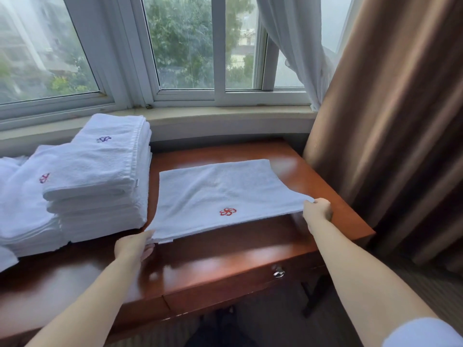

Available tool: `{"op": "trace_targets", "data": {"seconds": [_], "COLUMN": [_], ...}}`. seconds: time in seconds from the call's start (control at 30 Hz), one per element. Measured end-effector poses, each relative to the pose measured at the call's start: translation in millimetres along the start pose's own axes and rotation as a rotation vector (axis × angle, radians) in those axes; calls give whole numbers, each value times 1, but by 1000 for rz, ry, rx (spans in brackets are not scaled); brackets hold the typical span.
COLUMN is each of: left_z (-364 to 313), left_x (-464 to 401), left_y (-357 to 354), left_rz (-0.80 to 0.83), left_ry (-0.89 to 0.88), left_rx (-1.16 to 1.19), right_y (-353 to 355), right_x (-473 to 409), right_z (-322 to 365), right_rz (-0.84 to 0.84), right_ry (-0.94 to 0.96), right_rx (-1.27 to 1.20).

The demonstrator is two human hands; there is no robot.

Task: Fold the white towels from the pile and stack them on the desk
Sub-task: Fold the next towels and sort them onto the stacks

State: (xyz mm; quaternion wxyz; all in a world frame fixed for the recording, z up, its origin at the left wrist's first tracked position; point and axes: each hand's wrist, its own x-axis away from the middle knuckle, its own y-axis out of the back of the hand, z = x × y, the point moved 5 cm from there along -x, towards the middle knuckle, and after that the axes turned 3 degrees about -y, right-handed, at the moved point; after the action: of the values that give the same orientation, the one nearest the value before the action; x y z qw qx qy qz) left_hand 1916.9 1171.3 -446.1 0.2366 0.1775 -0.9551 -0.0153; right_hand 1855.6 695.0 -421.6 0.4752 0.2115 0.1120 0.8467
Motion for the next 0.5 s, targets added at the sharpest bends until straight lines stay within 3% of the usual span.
{"op": "trace_targets", "data": {"seconds": [0.1,0.3,0.37,0.5], "left_z": [5,-10,-52,-157], "left_x": [8,32,45,85], "left_y": [8,7,-6,-30], "left_rz": [-5,83,144,241], "left_ry": [55,40,-68,-277], "left_rx": [146,152,226,561], "right_y": [4,12,10,20], "right_x": [7,38,45,65], "right_z": [-7,-30,9,126], "right_rz": [21,262,317,339], "right_ry": [-107,-462,-352,-18], "right_rx": [-85,-174,-215,-575]}}
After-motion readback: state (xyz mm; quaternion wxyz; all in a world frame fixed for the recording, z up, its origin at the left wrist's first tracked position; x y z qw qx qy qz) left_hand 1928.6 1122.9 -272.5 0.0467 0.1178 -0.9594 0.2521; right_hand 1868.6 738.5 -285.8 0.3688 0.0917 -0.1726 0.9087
